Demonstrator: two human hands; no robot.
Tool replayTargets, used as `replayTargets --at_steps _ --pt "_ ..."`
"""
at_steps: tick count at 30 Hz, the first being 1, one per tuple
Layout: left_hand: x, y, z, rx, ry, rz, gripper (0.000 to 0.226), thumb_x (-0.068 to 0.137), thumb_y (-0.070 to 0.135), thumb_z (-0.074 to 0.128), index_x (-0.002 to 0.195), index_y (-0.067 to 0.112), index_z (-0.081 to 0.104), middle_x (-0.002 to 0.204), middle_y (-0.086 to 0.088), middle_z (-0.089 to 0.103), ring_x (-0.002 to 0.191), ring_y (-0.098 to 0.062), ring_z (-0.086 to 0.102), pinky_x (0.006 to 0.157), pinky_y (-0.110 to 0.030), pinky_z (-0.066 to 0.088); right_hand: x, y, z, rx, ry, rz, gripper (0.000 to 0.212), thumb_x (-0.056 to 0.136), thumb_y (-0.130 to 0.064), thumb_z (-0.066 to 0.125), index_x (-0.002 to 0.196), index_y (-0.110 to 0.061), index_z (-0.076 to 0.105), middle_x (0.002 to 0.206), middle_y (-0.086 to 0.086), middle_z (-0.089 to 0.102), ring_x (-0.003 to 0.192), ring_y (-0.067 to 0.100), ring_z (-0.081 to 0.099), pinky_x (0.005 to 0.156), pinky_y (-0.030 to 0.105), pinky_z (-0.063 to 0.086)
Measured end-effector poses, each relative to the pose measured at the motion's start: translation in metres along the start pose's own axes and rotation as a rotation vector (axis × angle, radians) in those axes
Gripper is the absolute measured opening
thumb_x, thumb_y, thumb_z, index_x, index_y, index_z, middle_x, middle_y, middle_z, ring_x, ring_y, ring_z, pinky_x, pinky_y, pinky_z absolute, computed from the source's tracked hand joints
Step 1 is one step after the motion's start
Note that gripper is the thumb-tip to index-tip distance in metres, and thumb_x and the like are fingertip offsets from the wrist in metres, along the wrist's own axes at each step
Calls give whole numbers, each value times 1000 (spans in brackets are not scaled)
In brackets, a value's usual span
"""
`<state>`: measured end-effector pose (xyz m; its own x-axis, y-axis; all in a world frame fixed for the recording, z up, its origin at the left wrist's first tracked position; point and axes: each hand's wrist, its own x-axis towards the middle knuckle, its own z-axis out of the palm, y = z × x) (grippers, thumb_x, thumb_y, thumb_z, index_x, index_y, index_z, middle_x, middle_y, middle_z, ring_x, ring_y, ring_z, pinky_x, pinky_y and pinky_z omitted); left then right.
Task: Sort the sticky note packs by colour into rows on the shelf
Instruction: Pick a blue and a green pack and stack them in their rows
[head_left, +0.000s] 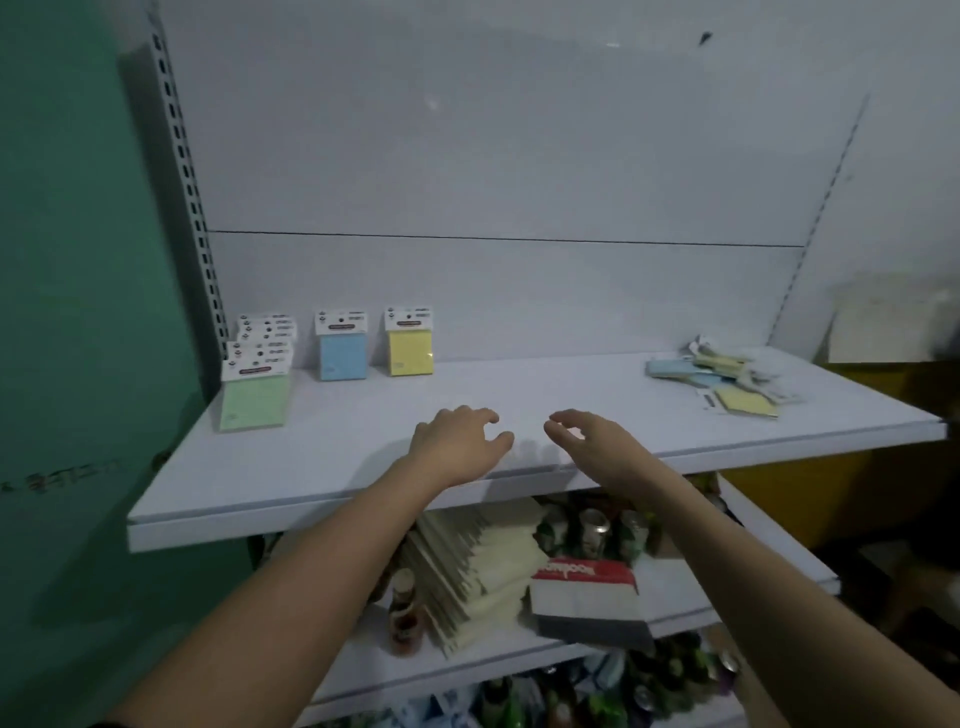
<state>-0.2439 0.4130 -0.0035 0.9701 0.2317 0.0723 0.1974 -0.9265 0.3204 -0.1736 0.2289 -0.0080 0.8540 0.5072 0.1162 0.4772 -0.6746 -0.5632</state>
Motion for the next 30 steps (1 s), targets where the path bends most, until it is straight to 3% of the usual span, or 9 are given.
replayTargets --at_steps 7,13,19,22,25,30 --pt "-1 108 44 -228 -53 73 54 89 60 37 134 33 49 145 5 46 132 -19 42 108 -44 36 -53 111 -89 52 14 102 53 97 -54 38 138 -23 49 140 -2 53 122 17 52 98 33 44" --pt "26 175 74 -376 -66 92 49 89 55 45 133 33 51 143 8 48 130 -14 45 109 -37 37 -65 167 -96 366 93 125 45 99 -43 42 138 -21 51 139 -4 53 115 5 47 95 24 39" --pt "103 224 95 -317 -81 130 45 89 51 47 129 34 53 139 7 52 125 -14 48 106 -37 40 -23 221 -123 380 106 121 40 99 -41 44 134 -25 54 128 -12 56 110 4 51 78 16 42" --pt "153 228 110 -350 -81 104 41 90 48 48 128 33 53 135 6 53 122 -14 50 102 -35 41 12 254 -143 392 129 107 36 98 -41 46 130 -28 56 124 -14 59 110 6 57 82 23 49" --pt "200 233 129 -449 -50 22 34 91 41 53 123 30 58 125 5 59 112 -15 55 98 -33 44 56 276 -154 428 152 116 25 98 -34 51 119 -28 62 111 -8 65 95 9 64 74 33 59" --pt "273 251 136 -521 -19 -72 24 87 33 58 108 24 65 101 2 64 91 -17 61 83 -30 50 132 290 -196 489 91 110 20 96 -26 53 111 -22 65 101 0 68 79 12 68 60 26 52"
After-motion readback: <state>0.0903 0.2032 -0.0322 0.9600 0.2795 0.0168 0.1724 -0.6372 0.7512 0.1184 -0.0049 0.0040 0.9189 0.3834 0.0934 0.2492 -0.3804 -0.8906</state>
